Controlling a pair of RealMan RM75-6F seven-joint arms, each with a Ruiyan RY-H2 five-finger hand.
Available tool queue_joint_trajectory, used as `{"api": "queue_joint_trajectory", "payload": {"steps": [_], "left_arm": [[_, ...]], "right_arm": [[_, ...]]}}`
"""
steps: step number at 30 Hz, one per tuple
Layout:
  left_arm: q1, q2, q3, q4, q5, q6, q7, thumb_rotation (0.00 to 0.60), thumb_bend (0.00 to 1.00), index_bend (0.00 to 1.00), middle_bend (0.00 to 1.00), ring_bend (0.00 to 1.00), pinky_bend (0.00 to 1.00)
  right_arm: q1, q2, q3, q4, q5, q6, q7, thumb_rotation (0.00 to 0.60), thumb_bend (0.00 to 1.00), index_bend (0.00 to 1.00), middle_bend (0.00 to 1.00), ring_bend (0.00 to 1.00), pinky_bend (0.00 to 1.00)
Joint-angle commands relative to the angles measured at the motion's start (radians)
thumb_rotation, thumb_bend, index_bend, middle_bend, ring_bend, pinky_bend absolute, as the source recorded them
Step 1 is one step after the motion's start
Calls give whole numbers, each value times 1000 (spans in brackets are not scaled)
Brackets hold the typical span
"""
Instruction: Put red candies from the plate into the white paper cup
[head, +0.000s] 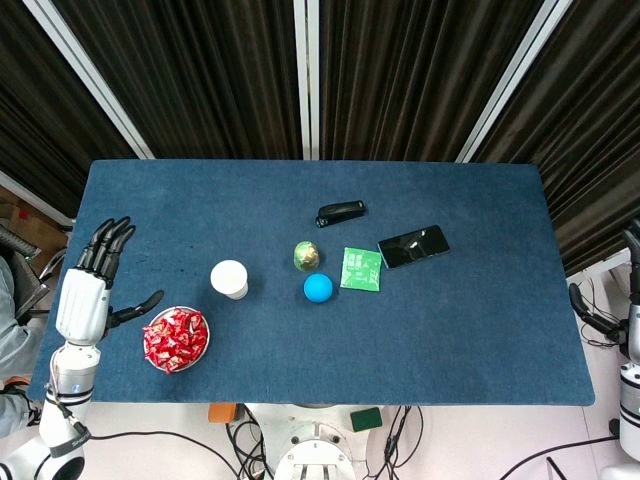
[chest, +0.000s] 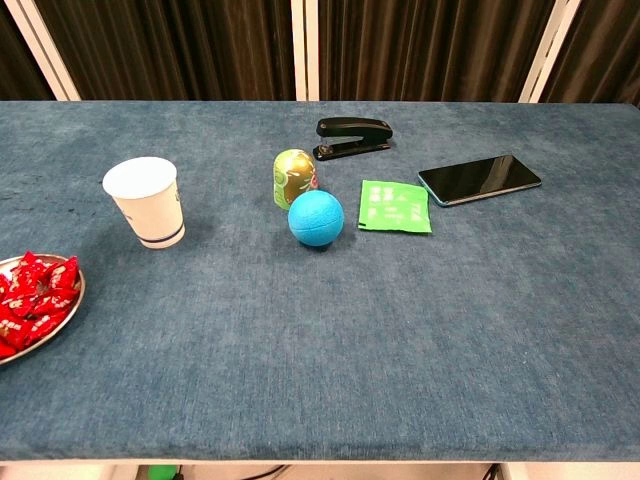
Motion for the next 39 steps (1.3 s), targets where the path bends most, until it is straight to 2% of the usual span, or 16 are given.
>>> {"api": "queue_joint_trajectory", "payload": {"steps": [1, 8, 11, 15, 20, 21, 24, 27, 34, 39], "left_arm": [[-19, -20, -15, 19, -2, -27, -5, 600, 116, 73, 58, 23, 190], [-4, 12, 21, -25, -20, -61, 36, 600, 116, 73, 57, 23, 192], [3, 83, 70, -100, -52, -151, 115, 600, 120, 73, 53, 24, 210], [5, 229, 142, -245, -111, -296, 283, 600, 128, 77, 54, 27, 223], [-5, 326, 191, -357, -198, -416, 447, 600, 134, 139, 224, 133, 265], [-11, 334, 200, -369, -207, -440, 472, 600, 134, 140, 223, 134, 264], [-21, 336, 223, -379, -220, -487, 518, 600, 133, 139, 184, 104, 238], [-22, 297, 235, -356, -228, -509, 534, 600, 133, 142, 164, 69, 220], [-14, 161, 235, -207, -178, -484, 523, 600, 132, 193, 164, 69, 220], [-11, 145, 236, -190, -190, -487, 515, 600, 133, 223, 172, 68, 220]], "right_arm": [[3, -2, -5, -3, 2, -9, -6, 600, 298, 0, 0, 0, 0], [-5, 5, -19, -2, 20, -29, -6, 600, 299, 0, 0, 0, 0], [-14, 14, -23, -6, 27, -28, -10, 600, 300, 0, 0, 0, 0], [-32, 40, -23, -23, 40, -18, -25, 600, 307, 0, 0, 0, 0], [-45, 53, -30, -30, 63, -36, -26, 600, 318, 0, 0, 0, 0], [-46, 53, -34, -32, 64, -42, -29, 600, 320, 0, 0, 0, 0], [-48, 49, -44, -30, 63, -53, -38, 600, 323, 0, 0, 0, 0], [-50, 45, -47, -29, 67, -58, -37, 600, 322, 0, 0, 0, 0], [-51, 47, -50, -32, 68, -66, -52, 600, 324, 0, 0, 0, 0], [-51, 51, -50, -39, 67, -69, -62, 600, 322, 0, 0, 0, 0]]}}
